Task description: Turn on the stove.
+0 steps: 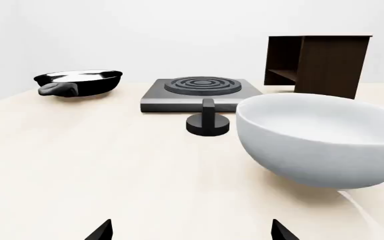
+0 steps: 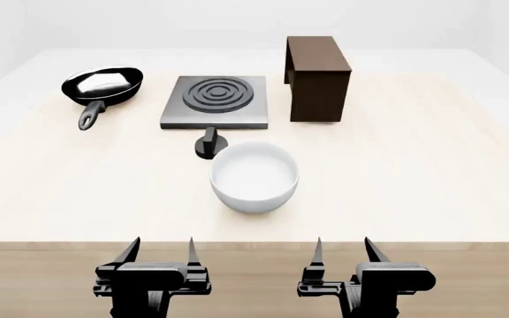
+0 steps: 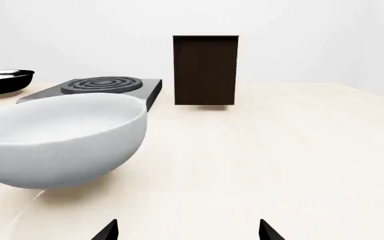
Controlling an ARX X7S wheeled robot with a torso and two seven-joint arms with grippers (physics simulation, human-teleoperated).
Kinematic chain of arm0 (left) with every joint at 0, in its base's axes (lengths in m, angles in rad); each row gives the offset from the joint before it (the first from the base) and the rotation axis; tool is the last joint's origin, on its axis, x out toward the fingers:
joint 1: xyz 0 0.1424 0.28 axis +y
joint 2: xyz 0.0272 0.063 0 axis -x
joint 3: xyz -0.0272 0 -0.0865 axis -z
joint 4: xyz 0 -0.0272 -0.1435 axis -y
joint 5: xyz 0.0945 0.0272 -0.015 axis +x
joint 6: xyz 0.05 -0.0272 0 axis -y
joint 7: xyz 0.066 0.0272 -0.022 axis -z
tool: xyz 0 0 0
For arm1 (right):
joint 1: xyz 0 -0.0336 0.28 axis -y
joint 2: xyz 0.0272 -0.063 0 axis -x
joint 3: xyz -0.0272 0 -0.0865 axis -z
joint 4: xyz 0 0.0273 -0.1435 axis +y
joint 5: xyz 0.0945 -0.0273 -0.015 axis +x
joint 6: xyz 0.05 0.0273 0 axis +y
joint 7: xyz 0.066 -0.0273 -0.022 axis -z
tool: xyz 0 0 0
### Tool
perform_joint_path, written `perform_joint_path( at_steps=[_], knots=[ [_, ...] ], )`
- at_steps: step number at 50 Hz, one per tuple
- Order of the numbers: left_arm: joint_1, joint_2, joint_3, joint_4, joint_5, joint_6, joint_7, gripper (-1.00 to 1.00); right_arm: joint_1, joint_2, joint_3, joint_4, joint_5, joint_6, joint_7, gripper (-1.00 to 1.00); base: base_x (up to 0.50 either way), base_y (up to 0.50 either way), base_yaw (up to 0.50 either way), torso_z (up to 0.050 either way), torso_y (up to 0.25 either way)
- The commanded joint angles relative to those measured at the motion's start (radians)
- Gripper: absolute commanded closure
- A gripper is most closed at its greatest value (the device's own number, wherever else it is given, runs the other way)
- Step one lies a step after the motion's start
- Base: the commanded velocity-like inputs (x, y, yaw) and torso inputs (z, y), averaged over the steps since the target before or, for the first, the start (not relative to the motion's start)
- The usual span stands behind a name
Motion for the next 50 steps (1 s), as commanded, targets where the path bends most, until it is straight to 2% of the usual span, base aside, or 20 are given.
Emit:
perform_joint_path(
  at_steps=[1, 2, 28, 29, 30, 31, 50],
  knots=[
    [0.000, -0.009, 0.012, 0.007, 0.000, -0.007, -0.012, -1.00, -0.005, 0.039, -0.045, -0.012, 0.039, 0.005, 0.000, -1.00, 0.00, 0.00, 0.00, 0.000, 0.000],
    [-0.001, -0.016, 0.018, -0.003, -0.016, 0.002, -0.018, -1.00, 0.001, 0.040, -0.049, 0.000, 0.038, -0.003, 0.050, -1.00, 0.00, 0.00, 0.00, 0.000, 0.000],
    [-0.004, -0.070, 0.083, -0.006, -0.045, 0.000, -0.103, -1.00, 0.000, 0.079, -0.095, 0.000, 0.076, -0.011, 0.095, -1.00, 0.00, 0.00, 0.00, 0.000, 0.000],
    [-0.004, -0.070, 0.083, -0.006, -0.045, 0.000, -0.103, -1.00, 0.000, 0.079, -0.095, 0.000, 0.076, -0.011, 0.095, -1.00, 0.00, 0.00, 0.00, 0.000, 0.000],
    [0.000, -0.010, 0.011, -0.014, 0.006, 0.023, -0.027, -1.00, 0.008, 0.007, -0.016, 0.000, 0.016, 0.040, 0.018, -1.00, 0.00, 0.00, 0.00, 0.000, 0.000],
    [-0.003, -0.015, 0.018, -0.008, 0.008, -0.005, -0.041, -1.00, -0.004, 0.018, -0.024, -0.002, 0.014, -0.006, 0.024, -1.00, 0.00, 0.00, 0.00, 0.000, 0.000],
    [0.000, -0.061, 0.073, 0.004, -0.032, -0.005, -0.096, -1.00, -0.007, 0.063, -0.074, -0.009, 0.052, -0.017, 0.077, -1.00, 0.00, 0.00, 0.00, 0.000, 0.000]
  ],
)
